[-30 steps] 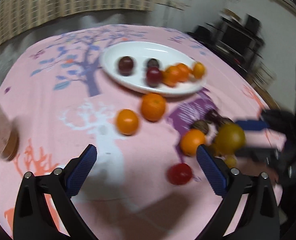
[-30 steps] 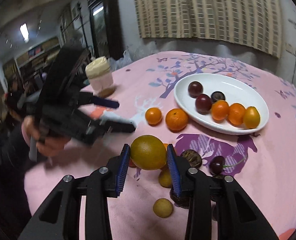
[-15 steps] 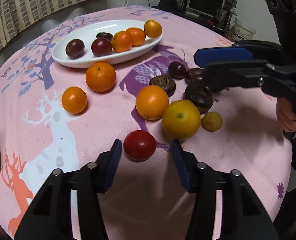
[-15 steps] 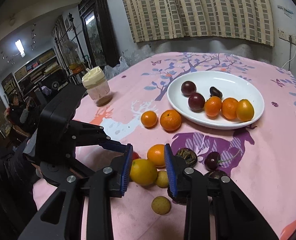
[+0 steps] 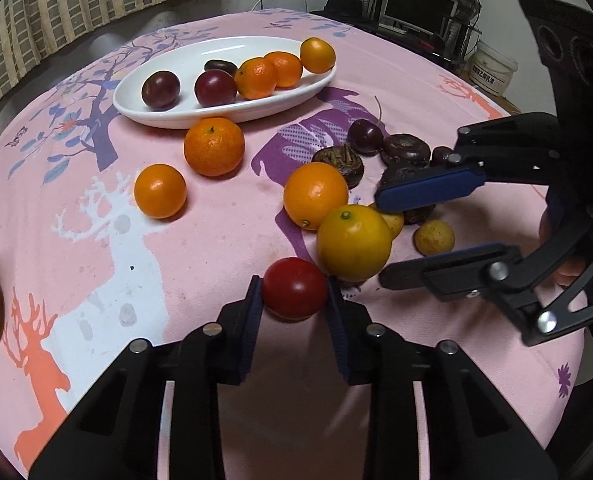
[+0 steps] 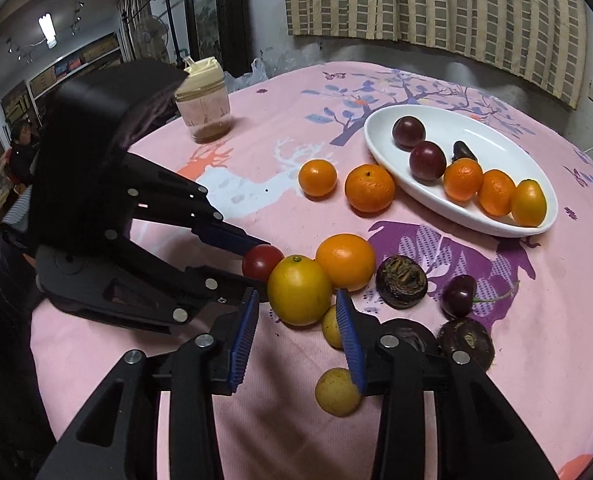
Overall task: Organize fruits
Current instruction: 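Grasp the red cherry tomato with the left tool while the right tool grasps a yellow citrus, then carry the tomato and yellow citrus onto the white plate and open both tools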
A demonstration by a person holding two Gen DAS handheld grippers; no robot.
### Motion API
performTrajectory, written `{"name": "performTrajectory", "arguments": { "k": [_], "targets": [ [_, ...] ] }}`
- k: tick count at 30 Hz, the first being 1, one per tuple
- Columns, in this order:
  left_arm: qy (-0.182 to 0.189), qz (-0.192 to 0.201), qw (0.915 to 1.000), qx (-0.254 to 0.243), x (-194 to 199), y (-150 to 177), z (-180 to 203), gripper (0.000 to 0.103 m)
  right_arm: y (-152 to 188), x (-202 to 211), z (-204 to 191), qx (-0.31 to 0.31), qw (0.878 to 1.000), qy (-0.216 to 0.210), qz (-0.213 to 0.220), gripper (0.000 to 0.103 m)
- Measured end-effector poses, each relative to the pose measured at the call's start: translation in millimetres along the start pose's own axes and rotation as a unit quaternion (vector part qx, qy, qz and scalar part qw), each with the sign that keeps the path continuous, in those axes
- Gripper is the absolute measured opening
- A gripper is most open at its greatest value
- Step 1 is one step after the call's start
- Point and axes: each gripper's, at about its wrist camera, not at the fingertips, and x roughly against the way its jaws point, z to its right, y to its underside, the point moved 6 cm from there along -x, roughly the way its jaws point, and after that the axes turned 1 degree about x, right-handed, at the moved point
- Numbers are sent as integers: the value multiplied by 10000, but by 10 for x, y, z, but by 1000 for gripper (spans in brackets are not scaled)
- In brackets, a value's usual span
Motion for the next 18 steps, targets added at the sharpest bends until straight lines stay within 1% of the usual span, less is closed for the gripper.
{"name": "performTrajectory", "arguments": {
  "k": [5, 10, 18],
  "targets": [
    [-11, -3, 10000, 14, 16, 17, -1, 31, -32, -53, -29, 137, 9997, 177, 27, 40],
    [-68, -16, 10000, -33, 25, 32, 9, 31, -67, -145, -107, 546, 9969, 571, -22, 43],
    [-94, -14, 9998, 199, 116, 131, -85, 31, -101, -230, -196, 780, 9944, 710, -109, 40]
  ]
}}
